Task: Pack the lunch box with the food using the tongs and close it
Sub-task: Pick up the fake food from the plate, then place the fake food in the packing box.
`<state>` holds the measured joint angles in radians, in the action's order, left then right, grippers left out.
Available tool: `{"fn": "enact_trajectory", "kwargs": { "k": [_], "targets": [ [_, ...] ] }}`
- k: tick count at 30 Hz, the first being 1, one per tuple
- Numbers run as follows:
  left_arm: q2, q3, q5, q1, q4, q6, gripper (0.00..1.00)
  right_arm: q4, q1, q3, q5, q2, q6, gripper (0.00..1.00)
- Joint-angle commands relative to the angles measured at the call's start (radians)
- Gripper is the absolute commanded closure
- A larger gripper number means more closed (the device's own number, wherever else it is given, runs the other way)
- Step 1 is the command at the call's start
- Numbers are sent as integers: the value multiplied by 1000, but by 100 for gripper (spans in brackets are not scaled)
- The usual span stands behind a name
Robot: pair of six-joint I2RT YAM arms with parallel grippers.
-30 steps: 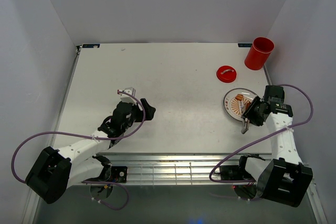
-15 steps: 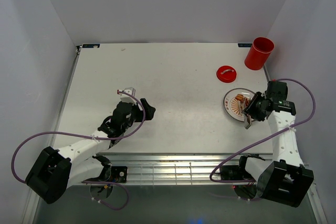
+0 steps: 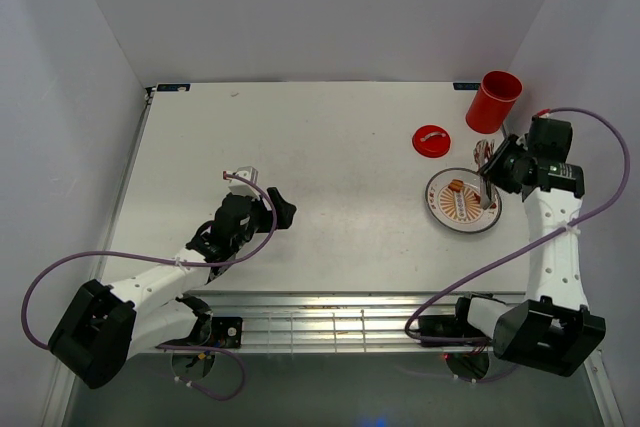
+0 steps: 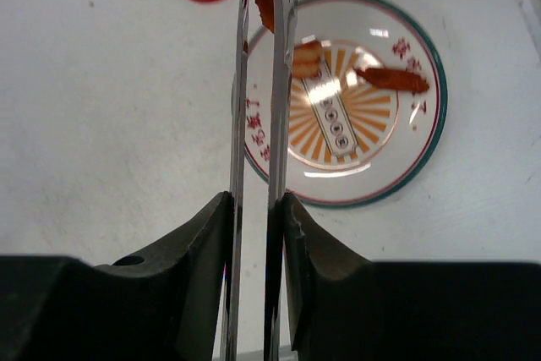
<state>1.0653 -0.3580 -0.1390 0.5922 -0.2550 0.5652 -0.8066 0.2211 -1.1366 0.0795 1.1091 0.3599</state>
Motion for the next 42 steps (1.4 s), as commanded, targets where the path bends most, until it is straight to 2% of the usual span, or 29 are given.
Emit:
{"fn": "enact_trajectory", "kwargs": {
  "k": [1,8,11,17,20,27,33,42],
  "targets": [
    [-31,-12,-7,4,-10,-5,3,133,0,-124,-55,63,10,73],
    [-18,-22,18,4,-10,-1,3,266,0,-357,-116,277,-28,75],
    [1,-32,71,4,-13,5,3,297,1,-478,-141,355,-55,75],
    [10,-38,90,4,-16,4,3,297,1,-647,-205,498,-76,72],
    [16,-38,84,4,-20,1,3,302,1,-713,-181,575,-79,72],
    [36,-45,88,4,-20,-4,3,388,1,-697,-174,649,-70,70],
    [35,-45,88,4,-21,-4,3,388,3,-718,-199,718,-95,66],
    [22,-42,88,4,-20,-5,3,399,3,-684,-198,736,-96,60]
  ]
}}
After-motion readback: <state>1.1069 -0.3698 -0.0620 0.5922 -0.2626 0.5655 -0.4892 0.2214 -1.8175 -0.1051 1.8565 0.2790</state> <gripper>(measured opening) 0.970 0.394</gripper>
